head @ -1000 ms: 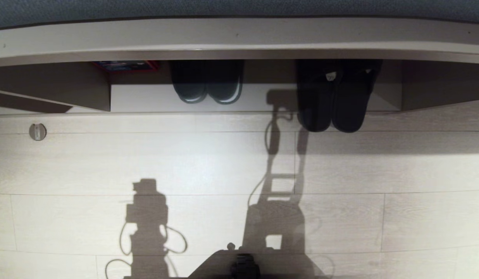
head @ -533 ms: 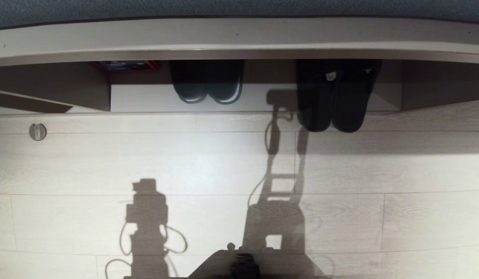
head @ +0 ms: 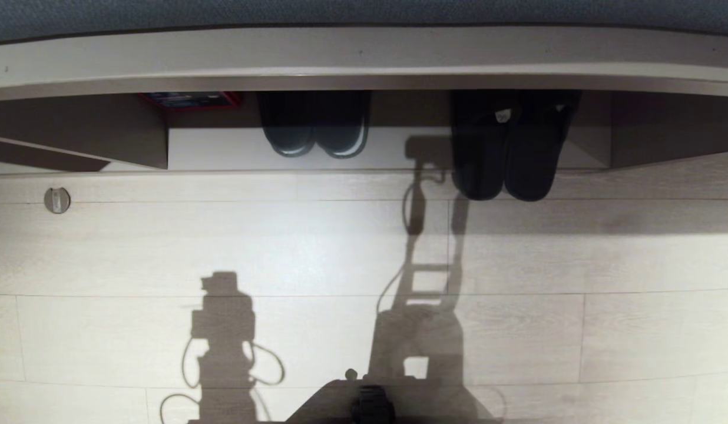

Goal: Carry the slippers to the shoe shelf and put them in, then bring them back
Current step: Pick up the slippers in the shoe cabinet

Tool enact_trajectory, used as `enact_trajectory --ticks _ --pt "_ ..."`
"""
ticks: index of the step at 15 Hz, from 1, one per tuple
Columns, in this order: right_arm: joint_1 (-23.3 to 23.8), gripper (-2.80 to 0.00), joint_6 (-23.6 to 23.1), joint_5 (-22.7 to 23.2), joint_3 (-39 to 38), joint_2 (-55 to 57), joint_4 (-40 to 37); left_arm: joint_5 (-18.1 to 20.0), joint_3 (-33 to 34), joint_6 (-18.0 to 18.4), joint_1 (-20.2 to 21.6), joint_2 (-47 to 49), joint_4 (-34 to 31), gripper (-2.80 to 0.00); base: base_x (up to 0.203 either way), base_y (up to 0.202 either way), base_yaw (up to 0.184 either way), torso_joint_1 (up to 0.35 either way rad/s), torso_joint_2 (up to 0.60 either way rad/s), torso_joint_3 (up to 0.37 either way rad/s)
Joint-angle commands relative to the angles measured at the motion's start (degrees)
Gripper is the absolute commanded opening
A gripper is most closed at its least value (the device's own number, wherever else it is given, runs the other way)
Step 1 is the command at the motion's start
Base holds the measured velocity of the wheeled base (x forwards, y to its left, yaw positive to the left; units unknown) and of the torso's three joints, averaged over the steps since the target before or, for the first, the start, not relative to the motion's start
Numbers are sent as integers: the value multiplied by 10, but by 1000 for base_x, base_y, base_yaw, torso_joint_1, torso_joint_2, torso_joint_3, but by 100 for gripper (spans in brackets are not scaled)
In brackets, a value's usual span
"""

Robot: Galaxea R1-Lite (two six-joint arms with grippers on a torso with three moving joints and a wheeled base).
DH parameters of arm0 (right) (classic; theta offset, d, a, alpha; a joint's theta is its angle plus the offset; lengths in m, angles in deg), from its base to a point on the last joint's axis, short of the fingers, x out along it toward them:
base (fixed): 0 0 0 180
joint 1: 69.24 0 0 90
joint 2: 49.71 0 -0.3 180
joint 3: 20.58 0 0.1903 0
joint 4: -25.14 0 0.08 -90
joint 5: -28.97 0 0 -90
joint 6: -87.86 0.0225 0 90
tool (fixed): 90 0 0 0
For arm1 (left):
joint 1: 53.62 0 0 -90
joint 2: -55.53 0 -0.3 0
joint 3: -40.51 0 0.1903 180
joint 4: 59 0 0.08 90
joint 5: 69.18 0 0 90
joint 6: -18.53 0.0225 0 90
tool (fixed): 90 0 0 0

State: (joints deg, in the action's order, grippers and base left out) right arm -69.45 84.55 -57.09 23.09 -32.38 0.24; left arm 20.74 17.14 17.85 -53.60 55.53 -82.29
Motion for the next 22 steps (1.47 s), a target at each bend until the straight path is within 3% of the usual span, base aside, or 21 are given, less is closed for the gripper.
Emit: enact_trajectory --ticks 1,6,9,10,15,20,22 --pt "-6 -280 -1 16 53 150 17 0 1 0 0 0 0 -280 0 0 0 0 0 0" --pt "-22 -280 -8 83 159 391 144 0 1 -1 0 0 0 -280 0 0 0 0 0 0" --pt "-18 -280 -77 132 190 474 171 0 0 0 1 0 0 -280 0 0 0 0 0 0" --pt "-17 0 -88 136 193 491 187 0 0 0 1 0 0 -280 0 0 0 0 0 0" --pt "-17 0 -97 133 193 549 251 0 1 0 0 0 0 -280 0 0 0 0 0 0" --pt "-39 0 -93 90 173 647 406 0 0 0 0 0 0 -280 0 0 0 0 0 0" --pt "-42 0 -95 77 173 696 504 0 0 0 0 0 0 -280 0 0 0 0 0 0"
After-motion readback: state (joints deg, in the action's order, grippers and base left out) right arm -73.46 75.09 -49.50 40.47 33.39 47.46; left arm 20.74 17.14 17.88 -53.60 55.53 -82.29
